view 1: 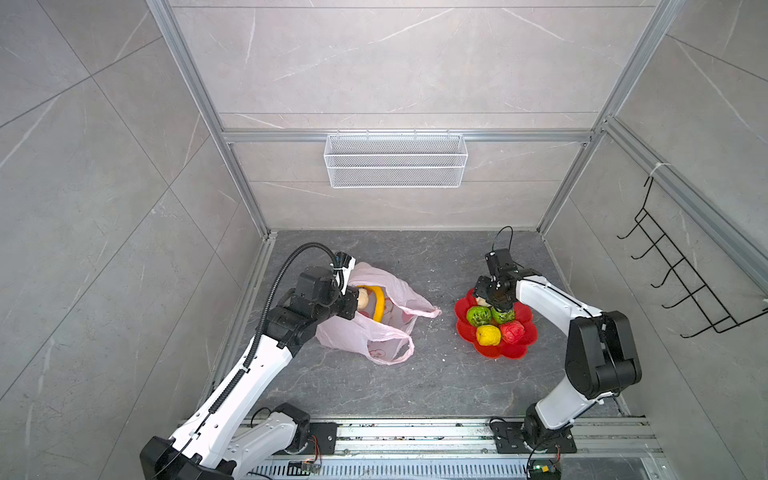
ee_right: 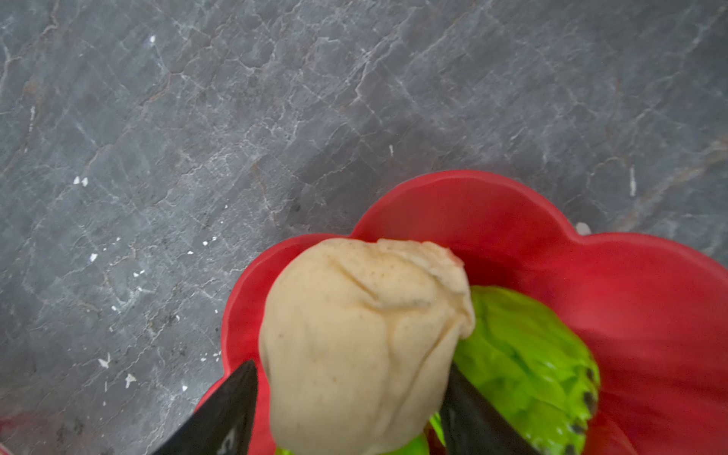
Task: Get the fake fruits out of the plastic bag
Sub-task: 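Lower the cream custard apple into the red bowl with the right gripper, then open the right gripper and move it over to the bag opening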
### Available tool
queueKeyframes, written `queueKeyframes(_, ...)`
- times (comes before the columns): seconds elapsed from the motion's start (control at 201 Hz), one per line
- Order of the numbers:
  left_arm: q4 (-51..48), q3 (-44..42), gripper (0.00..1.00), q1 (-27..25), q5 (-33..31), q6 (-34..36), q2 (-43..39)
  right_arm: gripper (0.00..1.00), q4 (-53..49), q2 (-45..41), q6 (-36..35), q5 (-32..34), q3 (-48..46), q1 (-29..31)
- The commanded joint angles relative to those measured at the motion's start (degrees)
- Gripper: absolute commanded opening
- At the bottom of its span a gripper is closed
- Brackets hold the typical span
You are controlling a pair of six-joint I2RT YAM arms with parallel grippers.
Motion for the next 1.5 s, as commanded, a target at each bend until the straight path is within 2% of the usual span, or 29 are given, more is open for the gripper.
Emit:
queueKeyframes(0.0, -1.75, 2.99, 0.08, -0.02, 4.94, 3.89, 0.19, 0.78, -1.71, -4.6, -1.86, -1.05, 0.35, -0.07)
queueKeyframes(0.134, -4.42, 4.97, 0.08, -0.02, 9.04, 7.45, 1.55, 0.81, -5.78, -11.42, -5.09, -0.82, 1.26, 0.34)
queueKeyframes(0.314, -7.21, 6.95, 0.08, -0.02, 10.53, 11.13, 4.98, 0.82, -9.95, -19.31, -8.76, -0.44, 0.63, 1.74)
queueKeyframes(0.403, -7.47, 7.4, 0.08, -0.02, 12.51, 11.52, 5.71, 0.8, -9.76, -21.56, -10.3, -2.88, -0.03, 2.57)
queueKeyframes(0.493, -8.59, 8.22, 0.08, -0.02, 13.88, 12.24, 5.92, 0.77, -7.26, -23.63, -13.54, -5.94, -0.06, 7.26)
queueKeyframes(0.607, -14.71, 11.36, 0.09, 0.02, 10.89, 12.57, 6.18, 0.73, -4.17, -25.56, -15.01, -7.06, 0.59, 16.22)
queueKeyframes(0.702, -18.55, 11.76, 0.09, -0.03, 9.0, 11.66, 4.62, 0.69, -2.03, -26.06, -15.0, -9.26, 1.4, 21.32)
queueKeyframes(0.806, -20.98, 10.21, 0.1, -0.02, 9.15, 9.87, 3.3, 0.66, 0.01, -25.69, -16.03, -12.39, 2.86, 26.45)
queueKeyframes(0.916, -21.48, 8.09, 0.1, -0.1, 10.05, 7.92, 2.93, 0.63, 0.66, -24.43, -18.62, -12.19, 4.83, 31.99)
queueKeyframes(1.125, -19.74, 5.39, 0.1, -0.11, 9.32, 5.85, 1.45, 0.58, 2.17, -18.98, -19.33, -10.56, 8.9, 40.27)
queueKeyframes(1.498, -15.2, 3.46, 0.09, -0.11, 7.56, 4.29, 0.47, 0.48, 9.45, -7.36, -14.82, -10.8, 7.85, 46.88)
